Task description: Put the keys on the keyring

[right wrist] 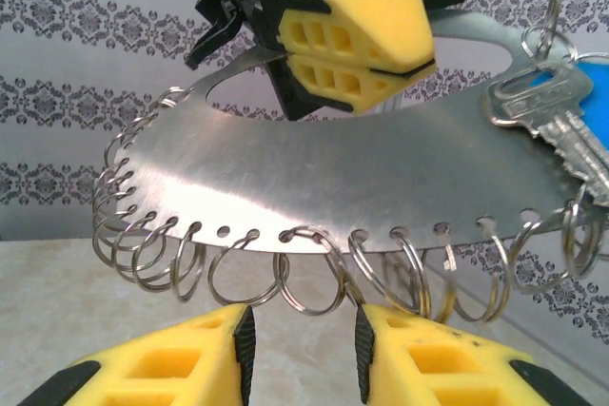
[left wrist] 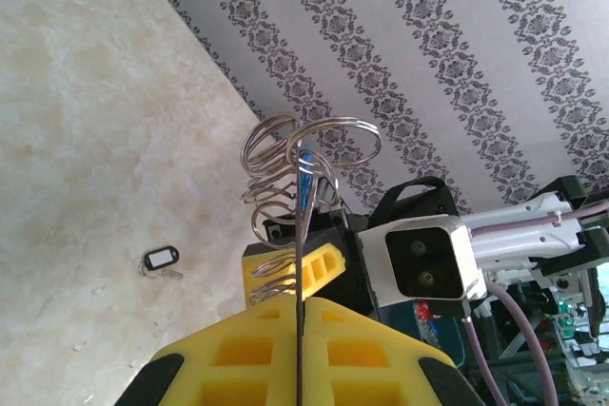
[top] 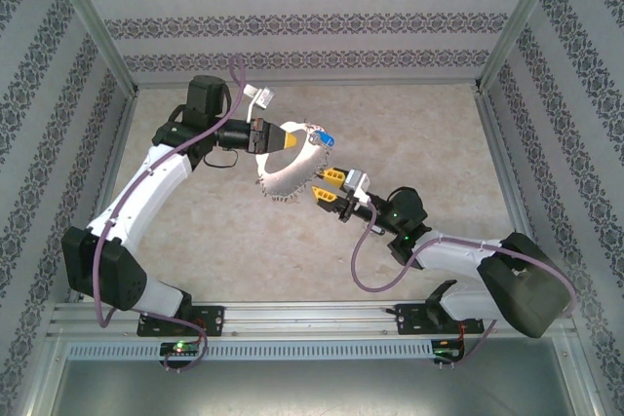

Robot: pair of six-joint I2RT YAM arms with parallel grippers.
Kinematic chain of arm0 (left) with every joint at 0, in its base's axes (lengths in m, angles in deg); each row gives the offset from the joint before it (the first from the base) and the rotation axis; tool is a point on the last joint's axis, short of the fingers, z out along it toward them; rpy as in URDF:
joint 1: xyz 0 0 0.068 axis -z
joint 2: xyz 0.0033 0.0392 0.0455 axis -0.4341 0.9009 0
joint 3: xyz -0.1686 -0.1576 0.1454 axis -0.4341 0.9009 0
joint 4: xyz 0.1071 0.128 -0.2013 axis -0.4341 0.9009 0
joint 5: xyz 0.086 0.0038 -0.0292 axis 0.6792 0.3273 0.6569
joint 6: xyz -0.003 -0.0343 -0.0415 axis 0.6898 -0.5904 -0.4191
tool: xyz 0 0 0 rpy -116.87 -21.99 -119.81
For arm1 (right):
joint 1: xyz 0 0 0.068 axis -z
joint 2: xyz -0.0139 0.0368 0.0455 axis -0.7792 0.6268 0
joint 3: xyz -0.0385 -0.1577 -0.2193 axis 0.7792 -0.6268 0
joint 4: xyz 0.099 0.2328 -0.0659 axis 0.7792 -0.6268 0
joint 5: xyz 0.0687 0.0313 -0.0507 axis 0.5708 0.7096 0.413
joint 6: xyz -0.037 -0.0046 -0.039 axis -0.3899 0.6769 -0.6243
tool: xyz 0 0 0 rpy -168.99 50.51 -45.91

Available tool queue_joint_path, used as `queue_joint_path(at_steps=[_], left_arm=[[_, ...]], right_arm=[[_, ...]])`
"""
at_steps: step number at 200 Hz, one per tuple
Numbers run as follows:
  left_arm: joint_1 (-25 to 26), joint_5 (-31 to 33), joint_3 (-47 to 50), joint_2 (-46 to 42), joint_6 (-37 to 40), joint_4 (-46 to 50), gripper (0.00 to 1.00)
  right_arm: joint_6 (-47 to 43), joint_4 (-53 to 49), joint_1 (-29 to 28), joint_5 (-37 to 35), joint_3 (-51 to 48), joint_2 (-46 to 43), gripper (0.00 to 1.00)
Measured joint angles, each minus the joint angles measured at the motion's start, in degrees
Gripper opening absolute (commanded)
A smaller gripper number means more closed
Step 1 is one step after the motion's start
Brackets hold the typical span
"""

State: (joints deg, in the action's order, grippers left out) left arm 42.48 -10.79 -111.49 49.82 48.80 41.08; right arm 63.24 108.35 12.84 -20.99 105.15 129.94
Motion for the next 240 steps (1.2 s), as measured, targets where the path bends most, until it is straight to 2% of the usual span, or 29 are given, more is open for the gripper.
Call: queue_joint_path(at_steps=[27,131,240], left_arm=[[0.0,0.0,0.52,0.0,-0.46,-0.02,0.0],[0.0,0.17,0.74,0.0,-1.11,-1.88,0.0],[0.0,0.2,0.74,0.0,-1.07,-1.9,0.0]], right_arm=[[0.87,1.16,0.0,-0.22,0.0,0.35,0.28],[2.21,3.76,-0.07,0.15,0.55,4.39,0.32],[2.16,4.74,-0.07,0.68,0.55,2.54,0.26]])
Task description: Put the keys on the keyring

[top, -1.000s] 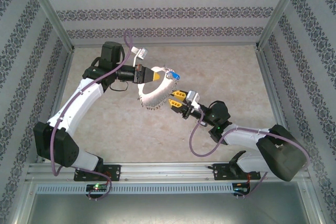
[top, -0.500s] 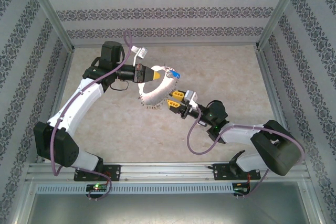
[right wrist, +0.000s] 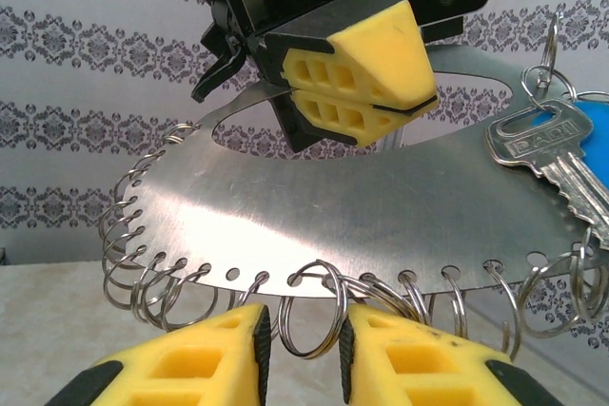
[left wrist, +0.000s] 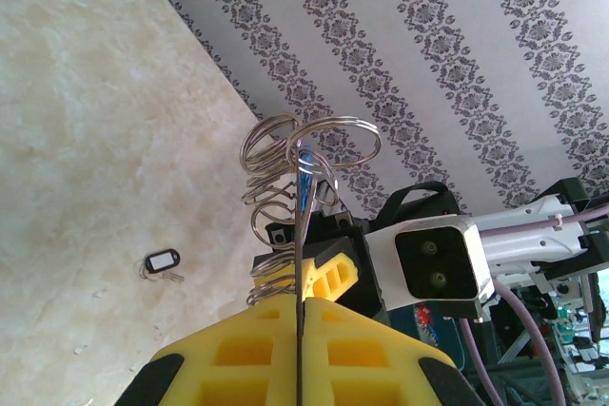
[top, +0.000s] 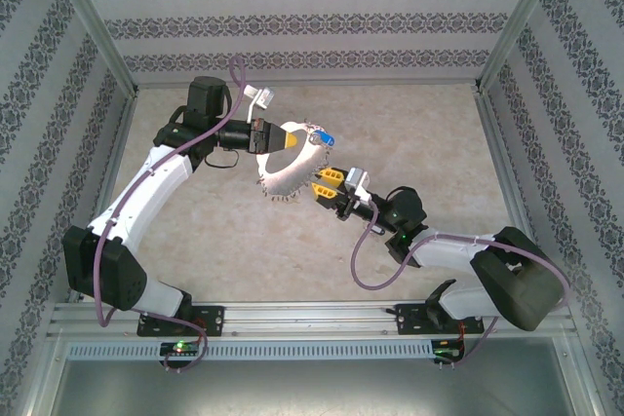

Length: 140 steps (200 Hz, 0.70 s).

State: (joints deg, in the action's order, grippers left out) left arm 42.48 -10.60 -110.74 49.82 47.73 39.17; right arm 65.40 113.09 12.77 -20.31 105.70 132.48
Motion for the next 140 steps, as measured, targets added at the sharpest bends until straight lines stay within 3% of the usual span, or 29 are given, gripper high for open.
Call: queue_joint_path(at_steps=[94,140], left_arm=[[0.0,0.0,0.0,0.0,0.02,0.02,0.0],[-0.02,0.26,0.02,0.0,0.02,-0.02,0.0]], right_arm=[[-0.02,-0.74,0.02,0.02,0.02,-0.42,0.14],[-0.09,-2.36,0.04,0.15,0.42,-0.44,0.0]])
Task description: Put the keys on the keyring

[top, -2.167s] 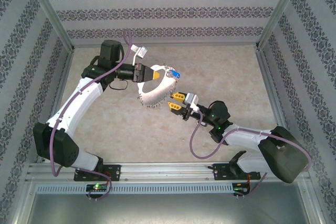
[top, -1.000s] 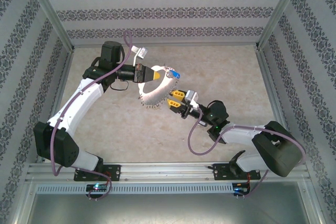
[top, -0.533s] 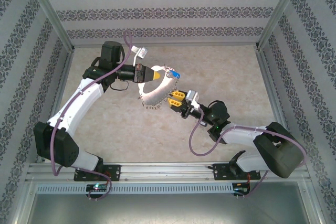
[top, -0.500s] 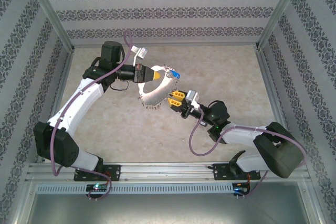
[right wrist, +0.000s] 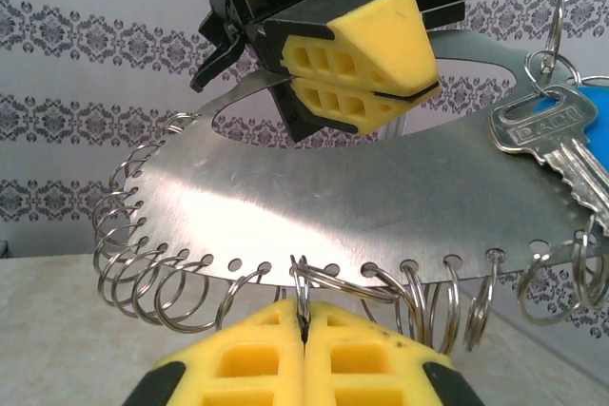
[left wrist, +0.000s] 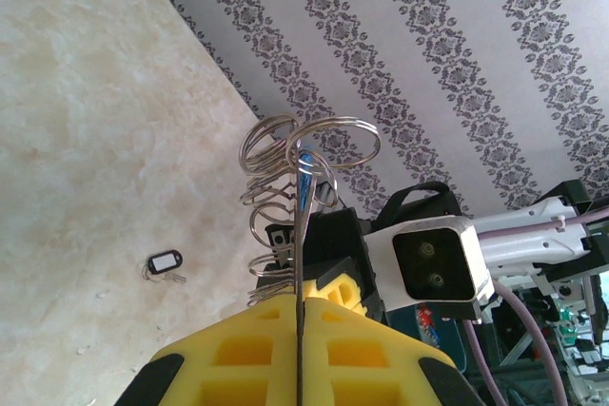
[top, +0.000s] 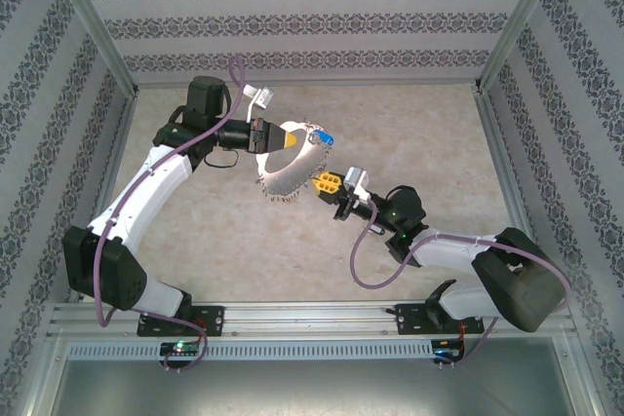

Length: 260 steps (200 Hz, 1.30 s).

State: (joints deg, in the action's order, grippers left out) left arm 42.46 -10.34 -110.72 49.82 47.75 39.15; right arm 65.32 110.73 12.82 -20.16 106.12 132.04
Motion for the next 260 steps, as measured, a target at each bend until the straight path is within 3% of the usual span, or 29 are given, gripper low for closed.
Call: queue_joint_path(at_steps=[35,69,96,143,174,225,260], left_arm=[[-0.26,1.53,1.18,0.0,-0.55,-0.94,0.03],[-0.59,3.98,7.1,0.33,-5.73,-7.19,0.03],[-0.85,5.92,11.72,2.64,-9.46,-10.93,0.14],[-0.68,8.81,15.82,7.52,-13.14,-14.34,0.34],[-0.68,9.44,17.09,10.51,-13.73,-16.81,0.37],[-0.72,11.8,18.84,12.46,-15.06,-19.1,0.39],[-0.61,13.38,18.84,12.57,-14.97,-17.94,0.41]], right_arm=[[-0.42,-2.4,0.02,-0.42,0.5,0.0,0.0],[-3.82,-8.55,0.02,-2.01,0.59,-0.11,0.0],[-6.86,-14.8,1.46,-1.31,0.68,0.24,0.0],[-9.75,-16.0,3.06,1.07,3.74,3.43,0.0],[-10.32,-18.88,5.22,4.63,5.31,4.22,0.0],[-19.37,-47.45,7.15,6.08,15.47,1.7,0.0],[-26.86,-61.2,7.08,3.43,20.5,1.4,0.0]])
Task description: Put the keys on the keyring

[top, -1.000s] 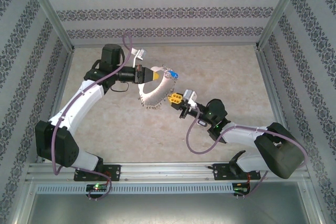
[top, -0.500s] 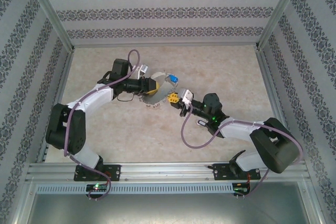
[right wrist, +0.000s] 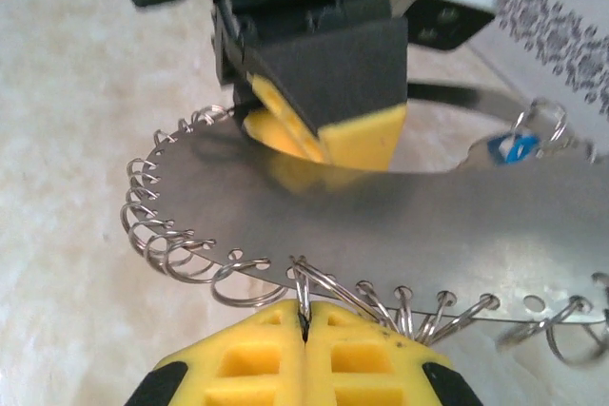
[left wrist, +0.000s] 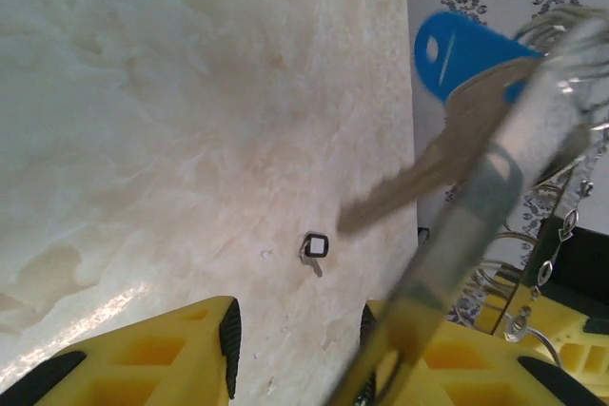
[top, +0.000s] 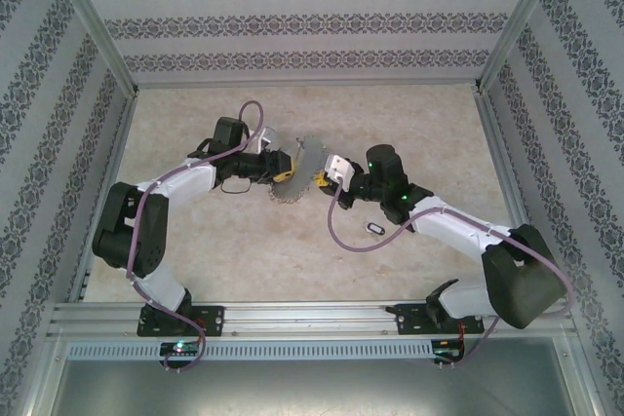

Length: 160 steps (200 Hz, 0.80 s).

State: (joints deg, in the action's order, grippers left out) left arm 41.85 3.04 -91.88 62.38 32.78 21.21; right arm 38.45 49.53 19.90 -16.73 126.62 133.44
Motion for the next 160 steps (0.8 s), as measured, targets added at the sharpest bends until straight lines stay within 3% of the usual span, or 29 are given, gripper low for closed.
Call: queue_joint_path(at_steps=[30,61,88,127,151,160], left_arm=[[0.0,3.63,0.0,-0.04,1.86,3.78,0.45],[-0.02,13.44,1.53,-1.2,5.66,7.85,0.49],[-0.02,18.01,4.11,-4.09,8.02,8.11,0.49],[1.31,17.75,7.26,-12.9,12.59,-0.17,0.44],[5.46,14.29,7.41,-13.09,14.34,-7.76,0.37],[7.3,13.4,7.76,-12.17,14.91,-10.12,0.3]], right_arm=[[-5.97,-11.37,-0.09,-3.78,4.5,0.02,0.0],[-9.94,-20.76,-0.09,-5.18,8.94,0.02,0.0],[-12.39,-29.07,-0.09,-5.64,13.4,0.17,0.0],[-13.88,-33.09,-0.04,-5.22,15.04,0.26,0.0],[-13.88,-34.84,-0.04,-4.09,15.23,1.73,0.0],[-13.88,-35.56,-0.04,-3.56,15.56,2.95,0.0]])
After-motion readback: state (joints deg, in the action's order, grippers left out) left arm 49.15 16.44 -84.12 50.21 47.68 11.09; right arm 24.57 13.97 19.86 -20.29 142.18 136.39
